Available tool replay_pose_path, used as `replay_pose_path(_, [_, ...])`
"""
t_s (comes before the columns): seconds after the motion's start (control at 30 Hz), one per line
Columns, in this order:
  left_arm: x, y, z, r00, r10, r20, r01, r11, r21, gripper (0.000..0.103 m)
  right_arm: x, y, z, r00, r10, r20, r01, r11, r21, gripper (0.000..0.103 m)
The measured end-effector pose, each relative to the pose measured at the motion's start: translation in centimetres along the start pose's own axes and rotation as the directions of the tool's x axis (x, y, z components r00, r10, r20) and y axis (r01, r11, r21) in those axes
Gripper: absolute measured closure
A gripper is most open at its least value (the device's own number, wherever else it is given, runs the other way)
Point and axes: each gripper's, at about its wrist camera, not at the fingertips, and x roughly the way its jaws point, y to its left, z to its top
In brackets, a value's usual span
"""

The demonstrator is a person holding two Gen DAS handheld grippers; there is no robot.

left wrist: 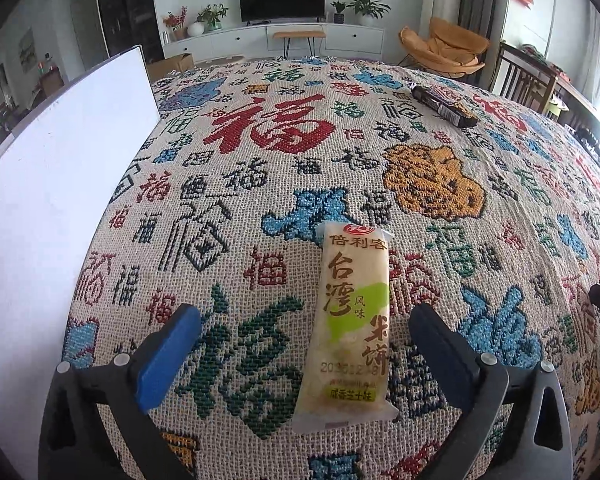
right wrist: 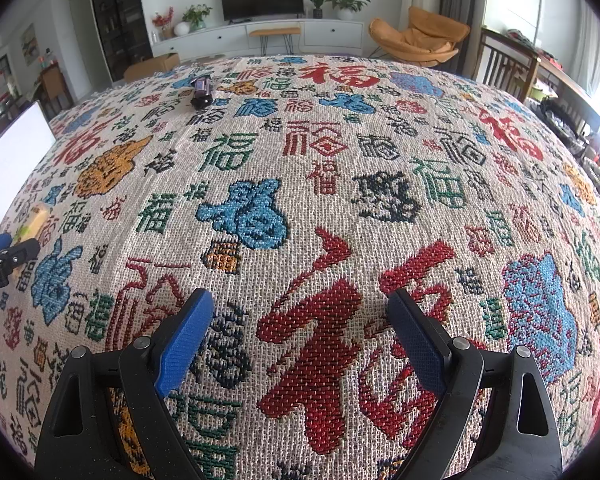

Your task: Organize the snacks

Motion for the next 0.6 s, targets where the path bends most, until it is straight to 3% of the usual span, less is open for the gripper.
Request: replay_pose_path(0.6, [0.03,0.01,-0.04,1.0,0.0,0.0,0.0,1.0,0.0,0.0,0.07,0.08,0.02,1.0,0.0,-0.001,0.0,1.0,-0.001,0.011])
